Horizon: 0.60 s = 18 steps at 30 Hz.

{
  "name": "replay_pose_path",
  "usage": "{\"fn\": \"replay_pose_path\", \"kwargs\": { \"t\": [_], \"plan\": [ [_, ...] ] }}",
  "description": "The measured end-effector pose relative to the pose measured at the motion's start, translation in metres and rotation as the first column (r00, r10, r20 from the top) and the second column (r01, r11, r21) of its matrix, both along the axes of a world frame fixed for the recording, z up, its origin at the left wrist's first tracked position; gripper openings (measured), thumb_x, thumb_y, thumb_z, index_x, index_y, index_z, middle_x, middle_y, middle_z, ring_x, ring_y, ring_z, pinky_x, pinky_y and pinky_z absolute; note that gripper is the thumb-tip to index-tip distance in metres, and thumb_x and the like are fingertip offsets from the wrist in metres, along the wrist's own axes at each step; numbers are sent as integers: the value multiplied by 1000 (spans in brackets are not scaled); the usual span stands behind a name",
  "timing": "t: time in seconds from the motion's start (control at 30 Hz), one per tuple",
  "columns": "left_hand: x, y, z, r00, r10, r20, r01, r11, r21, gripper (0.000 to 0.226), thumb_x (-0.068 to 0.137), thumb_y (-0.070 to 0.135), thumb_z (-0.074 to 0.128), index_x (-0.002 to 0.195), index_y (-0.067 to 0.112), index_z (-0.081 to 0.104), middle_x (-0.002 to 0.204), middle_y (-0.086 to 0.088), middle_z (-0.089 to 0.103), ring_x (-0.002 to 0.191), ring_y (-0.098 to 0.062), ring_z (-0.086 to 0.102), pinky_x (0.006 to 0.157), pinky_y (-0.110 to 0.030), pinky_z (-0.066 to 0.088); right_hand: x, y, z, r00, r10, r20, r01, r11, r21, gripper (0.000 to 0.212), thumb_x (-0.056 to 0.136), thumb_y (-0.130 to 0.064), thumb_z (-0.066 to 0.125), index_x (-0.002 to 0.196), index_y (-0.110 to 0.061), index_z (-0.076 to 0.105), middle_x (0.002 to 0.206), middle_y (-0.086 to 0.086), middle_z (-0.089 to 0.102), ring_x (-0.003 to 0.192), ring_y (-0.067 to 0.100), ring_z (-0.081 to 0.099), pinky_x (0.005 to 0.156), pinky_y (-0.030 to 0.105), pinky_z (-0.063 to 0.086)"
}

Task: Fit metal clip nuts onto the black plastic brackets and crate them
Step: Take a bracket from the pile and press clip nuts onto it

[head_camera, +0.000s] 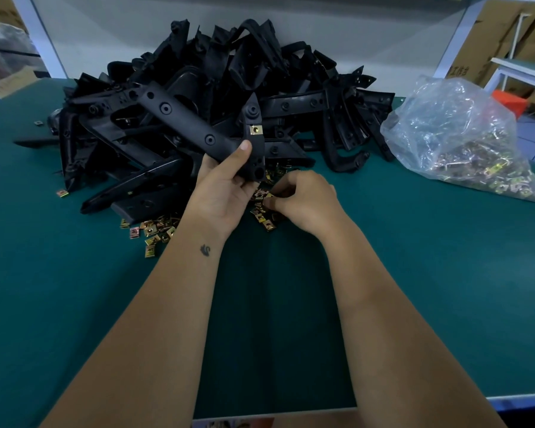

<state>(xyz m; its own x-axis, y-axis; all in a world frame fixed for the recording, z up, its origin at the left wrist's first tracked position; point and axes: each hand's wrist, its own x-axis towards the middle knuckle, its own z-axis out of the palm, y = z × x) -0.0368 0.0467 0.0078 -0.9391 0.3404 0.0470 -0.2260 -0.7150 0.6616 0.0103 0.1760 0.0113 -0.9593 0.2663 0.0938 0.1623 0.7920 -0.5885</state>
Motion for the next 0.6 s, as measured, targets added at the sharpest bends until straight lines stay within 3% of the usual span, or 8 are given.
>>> {"fn": "replay_pose_path", "kwargs": {
  "t": [0.13,0.3,0.47,0.6],
  "plan": [
    [0,1,1,1000,-7,-2,7,1000,-5,29,96,5,60,123,14,54,114,-6,71,103,-18,70,79,-31,58,-2,0,-2,998,-6,-69,1,997,-71,20,83,-29,74,77,-34,55,87,-11,63,99,20,60,95,42,46],
    [0,1,2,1000,-3,7,3,1000,-15,29,96,6,60,123,15,55,115,-5,70,103,-17,70,76,-29,57,-3,1,-1,958,-131,-254,32,933,-358,17,85,-15,72,83,-28,62,79,-13,64,76,4,62,64,12,44],
    [0,1,2,1000,-11,7,11,999,-35,26,96,6,60,120,15,55,110,-4,71,101,-18,69,76,-29,57,0,6,5,905,-237,-353,-93,700,-709,18,89,-2,67,91,-20,71,83,-1,72,70,5,66,69,18,51],
    [2,2,2,1000,-26,-6,25,998,-50,24,96,6,59,118,15,55,108,-3,71,98,-17,69,75,-28,58,-1,7,7,888,-245,-389,-221,515,-828,24,91,6,61,107,-10,69,90,3,73,79,11,70,76,23,55]
  ]
}}
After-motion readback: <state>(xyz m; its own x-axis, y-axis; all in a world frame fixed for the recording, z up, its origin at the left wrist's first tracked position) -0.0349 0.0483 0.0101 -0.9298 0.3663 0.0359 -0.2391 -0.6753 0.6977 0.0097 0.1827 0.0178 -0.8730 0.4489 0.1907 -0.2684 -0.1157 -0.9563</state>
